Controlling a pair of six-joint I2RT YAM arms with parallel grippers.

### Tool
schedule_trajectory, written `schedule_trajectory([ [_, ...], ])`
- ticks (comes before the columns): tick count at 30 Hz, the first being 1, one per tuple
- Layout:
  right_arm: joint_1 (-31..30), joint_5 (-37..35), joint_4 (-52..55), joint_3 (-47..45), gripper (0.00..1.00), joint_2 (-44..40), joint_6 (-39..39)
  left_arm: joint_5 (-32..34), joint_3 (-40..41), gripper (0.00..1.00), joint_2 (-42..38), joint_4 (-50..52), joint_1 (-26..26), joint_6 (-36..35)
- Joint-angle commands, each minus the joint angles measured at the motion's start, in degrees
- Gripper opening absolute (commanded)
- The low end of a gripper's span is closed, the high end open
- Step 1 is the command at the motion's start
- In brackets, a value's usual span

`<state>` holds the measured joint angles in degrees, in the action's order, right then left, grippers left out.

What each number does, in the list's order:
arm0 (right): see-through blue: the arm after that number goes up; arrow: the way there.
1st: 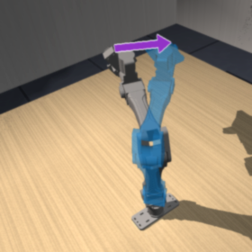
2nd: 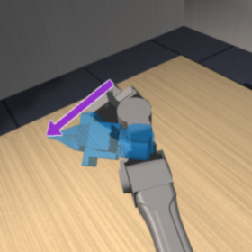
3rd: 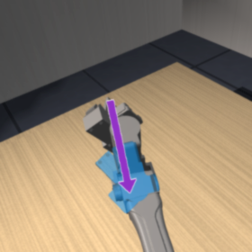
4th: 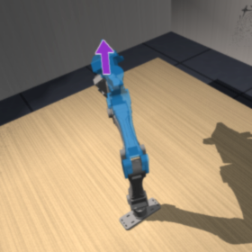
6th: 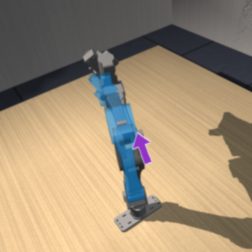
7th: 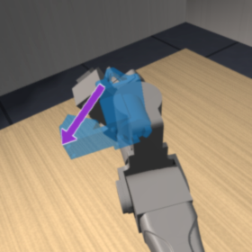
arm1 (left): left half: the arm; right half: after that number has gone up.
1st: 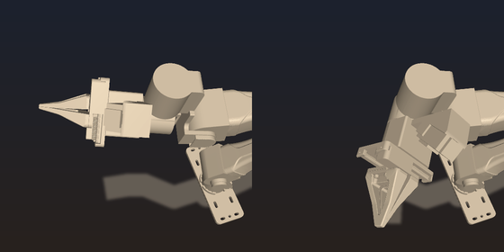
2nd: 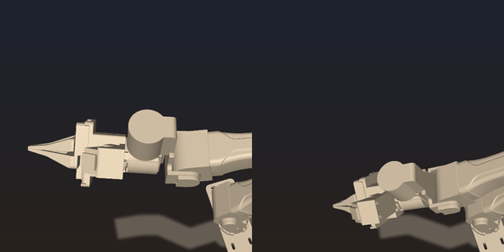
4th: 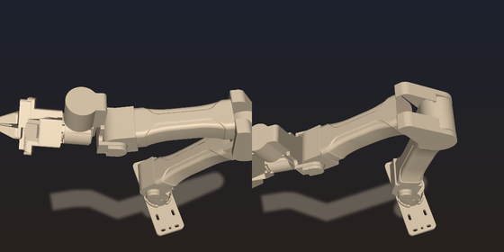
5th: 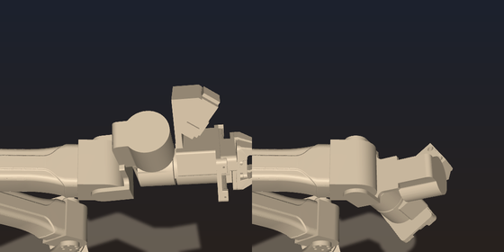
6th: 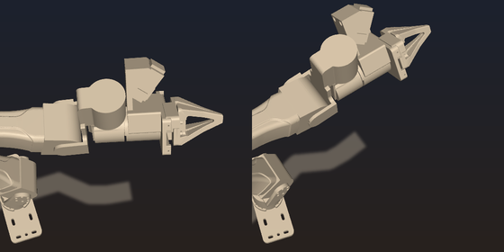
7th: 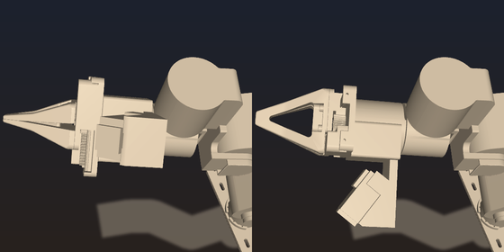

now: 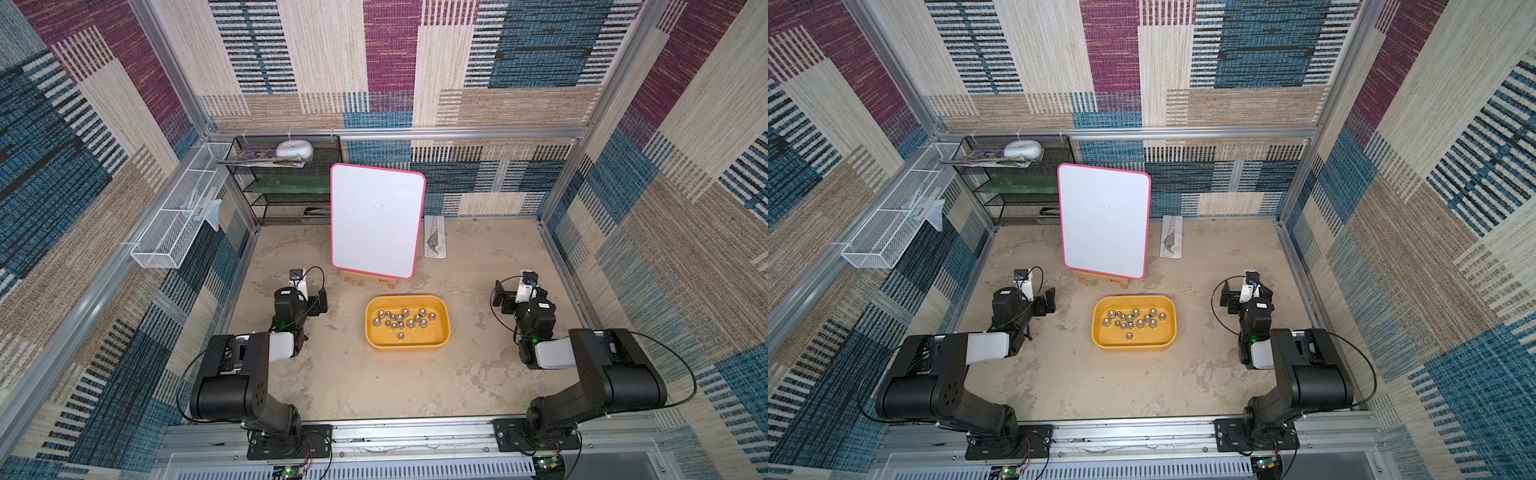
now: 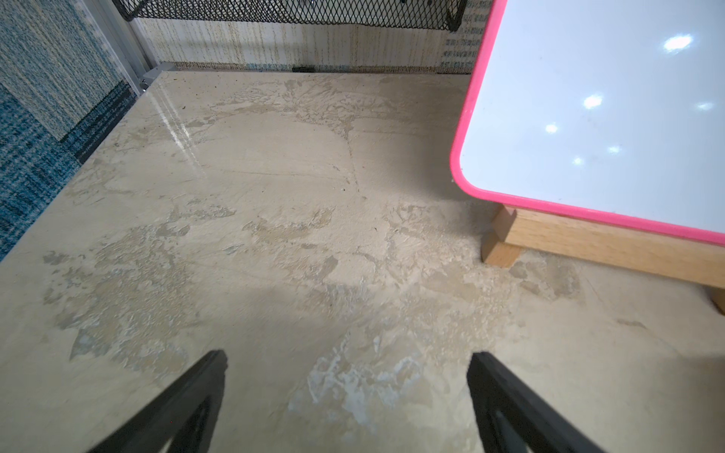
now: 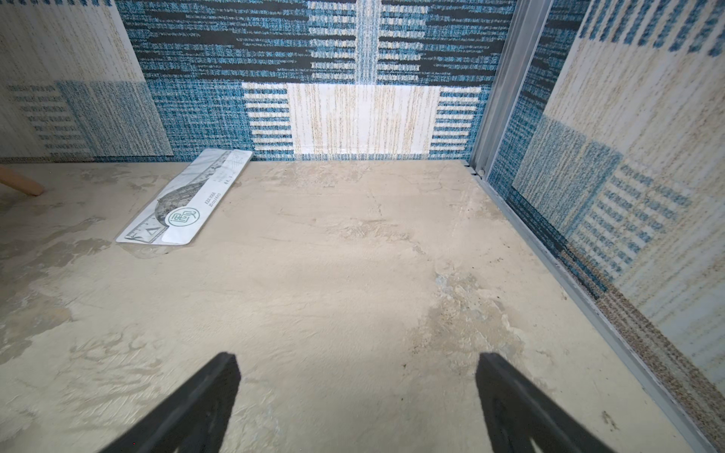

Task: Put the nuts on the desktop into the storage box
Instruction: Reset both arms

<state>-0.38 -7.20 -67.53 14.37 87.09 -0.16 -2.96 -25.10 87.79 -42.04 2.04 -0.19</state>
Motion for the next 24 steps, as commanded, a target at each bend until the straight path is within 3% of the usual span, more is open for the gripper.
schedule_trajectory([
  [1,0.0,0.4,-1.7,0.1,0.99,-0.2,0.3,-0.3,0.0,1.00,0.0,-1.7,0.1,-0.6],
  [6,0.4,1.9,-1.2,0.4,0.99,-0.1,0.3,-0.4,-0.1,1.00,-0.1,-1.7,0.1,-0.5],
  [10,5.3,24.0,-3.0,-0.8,0.99,-0.6,3.1,-0.5,-0.1,1.00,0.0,-1.7,0.1,-0.6],
  [11,5.5,25.5,-3.5,-1.3,0.99,-0.7,3.8,-0.4,-0.1,1.00,0.0,-1.7,0.1,-0.5],
  [20,5.4,25.7,-2.8,-1.0,0.99,-0.9,4.4,-0.4,-0.1,1.00,0.0,-1.7,0.0,-0.5],
  [24,5.4,18.3,1.3,1.1,0.99,-0.6,1.8,-0.4,-0.1,1.00,0.0,-1.7,0.1,-0.5],
])
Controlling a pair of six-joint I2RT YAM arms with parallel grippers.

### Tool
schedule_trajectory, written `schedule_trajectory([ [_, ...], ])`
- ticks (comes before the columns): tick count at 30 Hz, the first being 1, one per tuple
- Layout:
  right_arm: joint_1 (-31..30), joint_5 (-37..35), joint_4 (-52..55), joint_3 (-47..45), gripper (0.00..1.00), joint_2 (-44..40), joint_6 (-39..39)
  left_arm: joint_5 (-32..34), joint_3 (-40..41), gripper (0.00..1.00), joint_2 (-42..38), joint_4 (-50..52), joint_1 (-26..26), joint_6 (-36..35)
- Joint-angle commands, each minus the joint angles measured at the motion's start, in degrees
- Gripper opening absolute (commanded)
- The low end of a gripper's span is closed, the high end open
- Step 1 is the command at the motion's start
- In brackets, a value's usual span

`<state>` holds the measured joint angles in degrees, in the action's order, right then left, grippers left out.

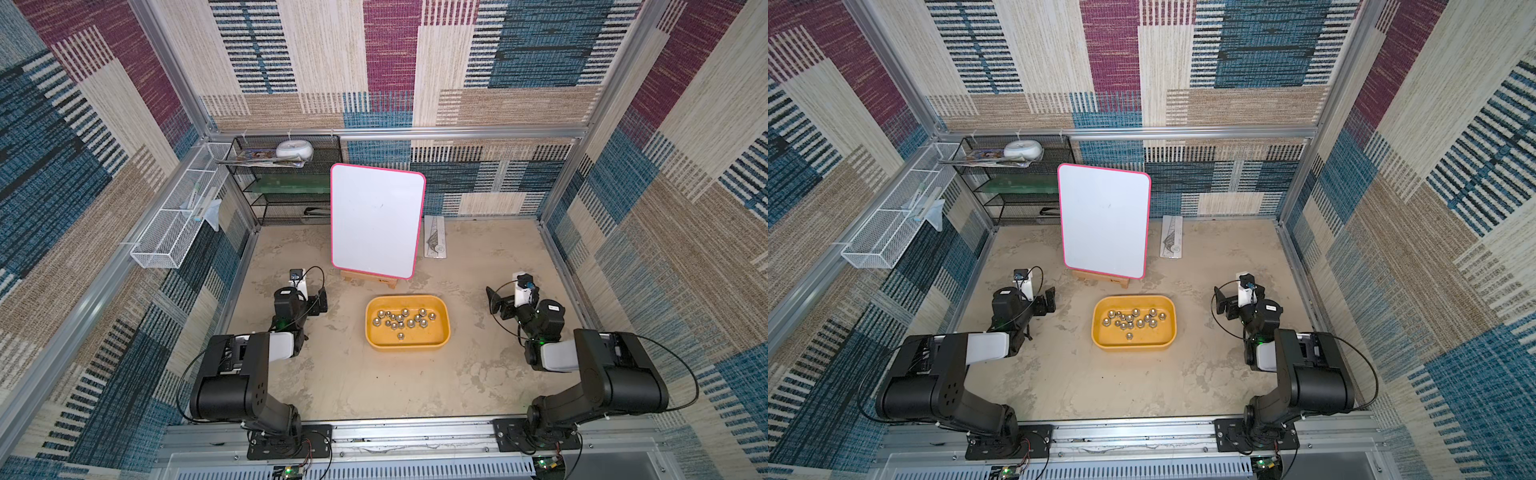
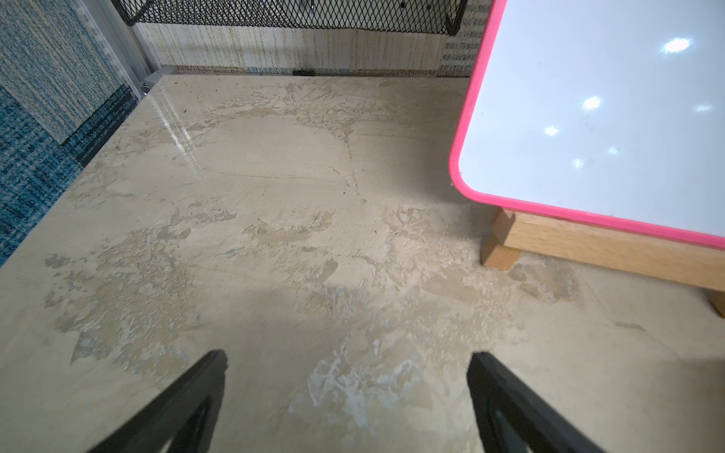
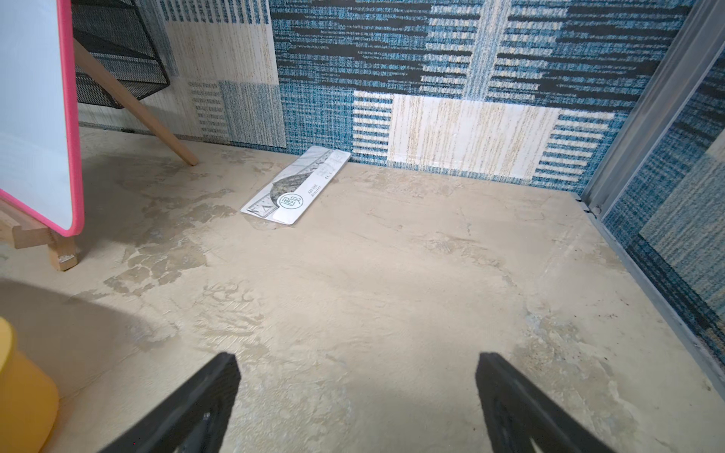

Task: Put the nuts on the desktop into the storage box
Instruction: Reset both arms

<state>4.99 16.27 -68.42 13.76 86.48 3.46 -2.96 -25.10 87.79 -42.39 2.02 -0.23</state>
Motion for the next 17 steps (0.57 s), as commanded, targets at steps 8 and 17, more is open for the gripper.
schedule_trajectory([
  [8,0.0,-8.4,2.7,2.2,0.99,0.1,-3.1,-0.3,0.0,1.00,0.0,-1.4,0.1,-0.5],
  [17,-0.1,-8.4,2.7,2.2,0.99,0.2,-3.1,-0.3,-0.1,1.00,0.0,-1.3,0.1,-0.5],
])
